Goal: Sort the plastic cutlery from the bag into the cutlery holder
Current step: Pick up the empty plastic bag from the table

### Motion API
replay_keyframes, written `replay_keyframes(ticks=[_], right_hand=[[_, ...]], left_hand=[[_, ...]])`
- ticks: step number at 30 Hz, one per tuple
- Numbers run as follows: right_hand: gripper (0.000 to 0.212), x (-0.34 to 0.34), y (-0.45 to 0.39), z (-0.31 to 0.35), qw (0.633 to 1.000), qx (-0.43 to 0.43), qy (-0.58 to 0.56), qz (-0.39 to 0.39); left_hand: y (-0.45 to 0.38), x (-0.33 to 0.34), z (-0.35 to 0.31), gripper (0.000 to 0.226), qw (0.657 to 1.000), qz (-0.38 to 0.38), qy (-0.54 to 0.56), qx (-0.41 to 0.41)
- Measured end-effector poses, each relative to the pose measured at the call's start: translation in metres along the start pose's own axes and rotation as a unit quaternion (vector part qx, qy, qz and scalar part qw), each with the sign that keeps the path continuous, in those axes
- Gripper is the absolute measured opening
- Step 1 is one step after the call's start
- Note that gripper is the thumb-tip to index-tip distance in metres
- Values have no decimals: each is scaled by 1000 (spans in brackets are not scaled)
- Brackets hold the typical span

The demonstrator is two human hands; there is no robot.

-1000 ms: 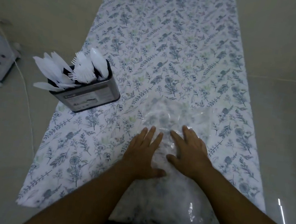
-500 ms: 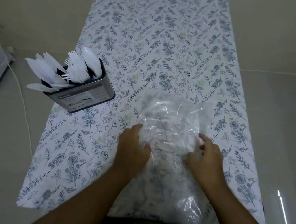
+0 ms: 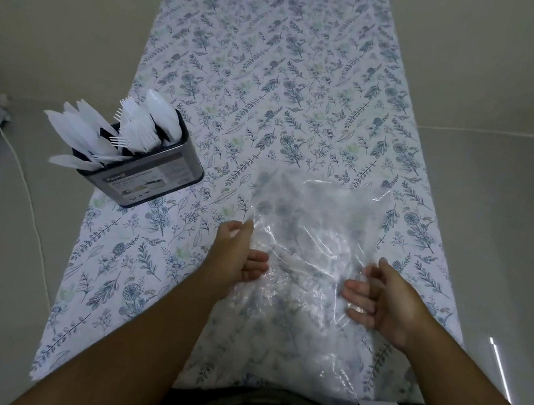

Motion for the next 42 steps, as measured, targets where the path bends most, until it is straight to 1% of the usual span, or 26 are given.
replay_keyframes(ticks=[2, 4, 6, 7, 8, 9, 11, 12, 13, 15, 16, 18, 19, 20, 22, 23, 24, 26, 28, 30, 31, 33, 35, 37, 39, 42], right_hand=[[47, -3, 0, 1, 1000, -26, 4, -4], [55, -6, 0, 2, 999, -41, -5, -15], [62, -13, -1, 2, 998, -50, -30, -22], [60, -13, 1, 3, 998, -43, -53, -10], [56, -14, 2, 2, 998, -35, -57, -4], [50, -15, 5, 2, 998, -32, -46, 2], [41, -16, 7, 2, 998, -53, 32, 21], [49, -14, 10, 4, 995, -70, 69, 29], [63, -14, 13, 4, 991, -85, 102, 30], [86, -14, 18, 4, 976, -104, 192, 22], [86, -12, 22, 3, 966, -107, 236, 21], [67, -10, 26, 0, 951, -112, 287, 5], [55, -9, 28, 1, 948, -118, 294, -18], [44, -10, 30, 2, 947, -132, 289, -43], [26, -16, 35, 7, 951, -176, 240, -89], [23, -22, 38, 7, 956, -193, 193, -105], [22, -28, 40, 6, 965, -197, 134, -113], [21, -35, 44, 1, 980, -174, 1, -96], [19, -36, 46, -5, 981, -145, -123, -43], [26, -43, 48, -12, 973, -121, -194, -11], [34, -52, 51, -14, 972, -128, -196, -14], [45, -84, 59, -17, 972, -156, -166, -54], [51, -126, 70, -22, 962, -180, -175, -110], [55, -174, 80, -29, 943, -208, -198, -170], [57, -225, 91, -39, 924, -227, -191, -243], [58, -294, 91, -63, 888, -230, -177, -356]], left_hand=[[1, 5, -5, 40, 999, 15, 30, -16], [5, 7, -6, 54, 996, 40, 62, -41], [6, 6, -9, 66, 991, 77, 100, -33], [8, 4, -11, 66, 990, 96, 105, -26], [11, 2, -13, 61, 989, 113, 88, -21], [14, 0, -12, 50, 991, 128, 46, -14], [18, -7, -8, 19, 984, 158, -78, 22], [20, -11, -6, 11, 974, 171, -142, 51], [20, -15, -2, 18, 960, 174, -205, 81], [20, -21, 1, 36, 932, 146, -302, 136], [21, -21, 0, 40, 919, 125, -334, 168], [27, -11, -5, 43, 895, 90, -371, 233], [32, -3, -6, 45, 877, 64, -397, 264], [37, 4, -10, 47, 855, 16, -429, 290], [52, 12, -17, 50, 804, -105, -485, 328], [61, 19, -20, 48, 779, -137, -504, 347], [69, 32, -21, 45, 762, -131, -510, 377], [82, 68, -12, 41, 741, -41, -522, 421], [90, 107, 5, 49, 711, 50, -564, 417], [93, 144, 15, 57, 684, 94, -594, 411], [94, 163, 18, 60, 677, 109, -601, 411], [96, 204, 24, 65, 666, 141, -604, 415], [100, 248, 37, 65, 649, 185, -608, 418], [108, 296, 56, 64, 631, 251, -610, 409], [115, 347, 82, 68, 612, 322, -610, 388], [117, 422, 126, 67, 586, 406, -611, 344]])
Point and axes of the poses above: each hand's wrist, its own y-axis away from the middle knuckle, its own x-axis out of the palm, z = x × y, the point moved 7 cm from there along -y, towards the middle knuckle, and after that the axes turned 1 degree about -x, right-handed, at the moved point
